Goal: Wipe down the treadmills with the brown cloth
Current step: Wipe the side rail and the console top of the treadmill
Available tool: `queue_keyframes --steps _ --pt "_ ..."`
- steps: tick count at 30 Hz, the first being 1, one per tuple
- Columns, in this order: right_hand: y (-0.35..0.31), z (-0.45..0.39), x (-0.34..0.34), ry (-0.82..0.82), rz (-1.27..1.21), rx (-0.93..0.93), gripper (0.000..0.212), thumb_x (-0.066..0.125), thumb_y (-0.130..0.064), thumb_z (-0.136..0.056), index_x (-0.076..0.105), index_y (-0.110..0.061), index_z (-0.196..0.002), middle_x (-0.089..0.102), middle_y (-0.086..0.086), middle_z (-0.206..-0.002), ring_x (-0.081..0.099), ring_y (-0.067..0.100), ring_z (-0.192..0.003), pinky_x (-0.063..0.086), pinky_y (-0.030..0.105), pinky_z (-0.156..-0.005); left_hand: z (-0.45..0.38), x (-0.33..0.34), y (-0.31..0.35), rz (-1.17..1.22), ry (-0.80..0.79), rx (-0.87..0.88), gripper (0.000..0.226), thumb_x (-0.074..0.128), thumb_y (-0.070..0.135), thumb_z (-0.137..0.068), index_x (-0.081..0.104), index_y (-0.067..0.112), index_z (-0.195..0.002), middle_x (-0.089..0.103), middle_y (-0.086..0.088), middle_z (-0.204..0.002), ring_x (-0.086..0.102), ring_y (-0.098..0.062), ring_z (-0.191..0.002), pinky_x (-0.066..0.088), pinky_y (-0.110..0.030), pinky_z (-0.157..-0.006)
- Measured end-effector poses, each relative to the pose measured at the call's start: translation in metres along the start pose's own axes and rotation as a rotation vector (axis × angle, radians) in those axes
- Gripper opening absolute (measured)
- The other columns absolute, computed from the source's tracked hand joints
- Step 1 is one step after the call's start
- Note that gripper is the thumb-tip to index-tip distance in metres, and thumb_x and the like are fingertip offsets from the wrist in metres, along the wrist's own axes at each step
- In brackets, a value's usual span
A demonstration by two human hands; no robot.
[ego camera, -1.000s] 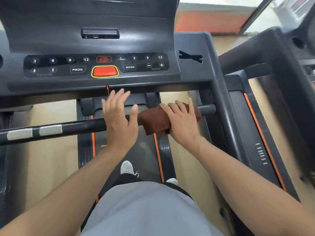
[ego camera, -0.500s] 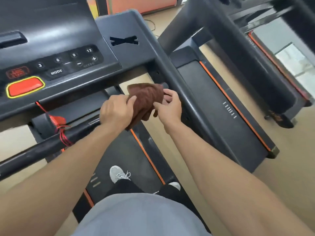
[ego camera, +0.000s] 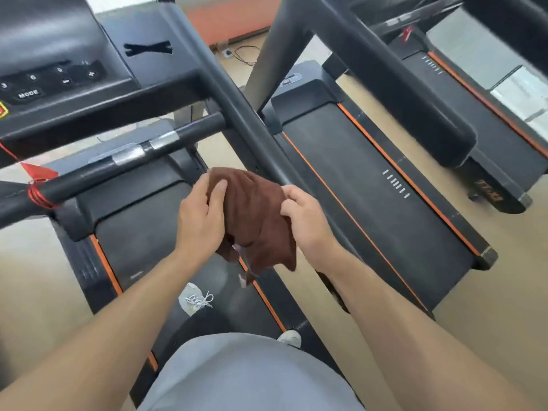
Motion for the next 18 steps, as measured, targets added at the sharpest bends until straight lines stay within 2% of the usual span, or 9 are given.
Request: queue_keyframes --steps 3,6,8,9,11,12,14,16,18 --pt "-0.006 0.036 -0.059 0.044 -0.049 -0.057 0.034 0.047 -0.008 -0.074 0.074 -0.022 -0.090 0.072 -0.003 -0.085 0.062 0.012 -0.079 0.048 0.030 -0.073 0.032 0.029 0.029 0.037 -0.014 0.049 0.019 0.048 0.024 -0.107 0.065 0.025 -0.116 0.067 0.029 -0.097 0.058 0.013 -0.096 0.040 -0.007 -0.083" --pt "-0.014 0.061 -0.115 0.086 -0.042 -0.117 0.034 0.049 -0.005 -0.083 0.076 -0.022 -0.094 0.076 -0.001 -0.094 0.066 0.015 -0.086 0.050 0.033 -0.078 0.050 0.055 0.063 0.072 -0.014 0.110 0.019 0.054 0.025 -0.105 0.065 0.023 -0.120 0.070 0.020 -0.104 0.062 0.006 -0.103 0.047 -0.020 -0.092" --pt "-0.013 0.063 -0.150 0.152 0.127 -0.111 0.039 0.047 -0.001 -0.091 0.073 -0.025 -0.107 0.074 -0.004 -0.101 0.066 0.010 -0.089 0.048 0.030 -0.078 0.049 0.070 0.072 0.077 0.015 0.100 0.030 0.062 0.029 -0.100 0.060 0.028 -0.130 0.068 0.018 -0.110 0.063 0.001 -0.105 0.048 -0.025 -0.097" --pt "-0.007 0.060 -0.167 0.194 0.330 -0.080 0.042 0.047 -0.004 -0.094 0.068 -0.027 -0.122 0.070 -0.004 -0.114 0.063 0.010 -0.097 0.045 0.030 -0.082 0.046 0.075 0.069 0.056 0.058 0.049 0.043 0.067 0.032 -0.097 0.053 0.030 -0.138 0.065 0.017 -0.117 0.060 -0.001 -0.109 0.046 -0.024 -0.100" --pt "0.013 0.052 -0.189 0.240 0.808 -0.007 0.058 0.047 -0.013 -0.098 0.040 -0.026 -0.154 0.044 0.000 -0.150 0.045 0.019 -0.131 0.038 0.034 -0.100 0.051 0.081 0.049 0.022 0.152 -0.151 0.070 0.070 0.035 -0.093 0.034 0.027 -0.153 0.049 0.007 -0.147 0.045 -0.008 -0.134 0.034 -0.029 -0.115" --pt "0.023 0.050 -0.187 0.198 0.890 -0.023 0.063 0.047 -0.019 -0.101 0.027 -0.025 -0.160 0.031 0.001 -0.161 0.031 0.022 -0.143 0.034 0.039 -0.111 0.063 0.087 0.035 0.026 0.173 -0.278 0.075 0.068 0.034 -0.095 0.027 0.023 -0.157 0.036 0.003 -0.158 0.034 -0.014 -0.145 0.026 -0.035 -0.121" --pt "0.053 0.052 -0.153 -0.062 0.826 -0.066 0.072 0.052 -0.037 -0.103 0.015 -0.027 -0.164 0.016 -0.002 -0.170 0.016 0.017 -0.155 0.021 0.041 -0.124 0.101 0.106 0.006 0.058 0.139 -0.531 0.071 0.056 0.040 -0.101 0.020 0.025 -0.161 0.022 0.002 -0.166 0.021 -0.020 -0.153 0.017 -0.041 -0.125" --pt "0.086 0.059 -0.112 -0.247 0.919 -0.088 0.089 0.055 -0.055 -0.099 -0.002 -0.033 -0.164 0.001 -0.006 -0.172 0.013 0.015 -0.156 0.026 0.043 -0.124 0.144 0.144 -0.020 0.241 -0.046 -0.807 0.063 0.040 0.062 -0.102 0.027 0.038 -0.158 0.024 0.006 -0.167 0.023 -0.022 -0.153 0.020 -0.045 -0.124" --pt "0.095 0.058 -0.096 -0.101 1.141 -0.198 0.097 0.055 -0.058 -0.097 -0.010 -0.030 -0.163 0.002 -0.001 -0.171 0.027 0.024 -0.150 0.045 0.045 -0.108 0.170 0.187 -0.025 0.559 -0.273 -0.992 0.066 0.030 0.085 -0.089 0.051 0.050 -0.140 0.047 0.008 -0.156 0.043 -0.022 -0.143 0.038 -0.047 -0.112"
Point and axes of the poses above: each hand's wrist, its own z-axis away from the middle knuckle, its own x-axis out of the palm, y = z × x, the point moved 8 cm from there along -z, towards the middle knuckle
